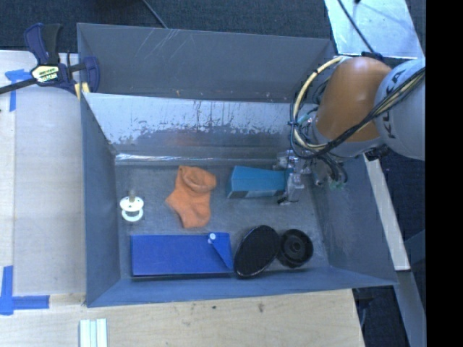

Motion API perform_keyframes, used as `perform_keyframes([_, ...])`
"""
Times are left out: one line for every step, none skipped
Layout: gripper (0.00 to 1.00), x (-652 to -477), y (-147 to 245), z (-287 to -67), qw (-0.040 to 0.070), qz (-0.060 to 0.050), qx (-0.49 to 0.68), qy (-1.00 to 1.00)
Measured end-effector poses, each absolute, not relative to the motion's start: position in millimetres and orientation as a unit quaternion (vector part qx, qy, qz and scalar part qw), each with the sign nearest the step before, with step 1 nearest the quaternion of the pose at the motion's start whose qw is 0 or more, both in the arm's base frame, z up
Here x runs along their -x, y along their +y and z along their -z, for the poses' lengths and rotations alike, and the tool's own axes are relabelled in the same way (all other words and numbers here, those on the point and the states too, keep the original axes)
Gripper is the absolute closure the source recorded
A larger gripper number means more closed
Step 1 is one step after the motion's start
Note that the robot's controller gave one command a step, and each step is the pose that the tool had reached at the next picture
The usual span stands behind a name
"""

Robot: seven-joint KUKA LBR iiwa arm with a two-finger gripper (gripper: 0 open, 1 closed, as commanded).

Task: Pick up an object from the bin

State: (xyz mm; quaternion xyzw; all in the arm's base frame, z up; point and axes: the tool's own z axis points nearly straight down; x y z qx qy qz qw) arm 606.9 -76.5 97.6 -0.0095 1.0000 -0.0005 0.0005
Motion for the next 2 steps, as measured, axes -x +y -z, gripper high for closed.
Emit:
perform_keyframes([1.00,-607.4,-75.6,-98.5,0.001,0.000,0.009,1.000])
perform_keyframes([1.00,-578.9,-74.3,-217.3,-0.002,0.000,0.013,1.000])
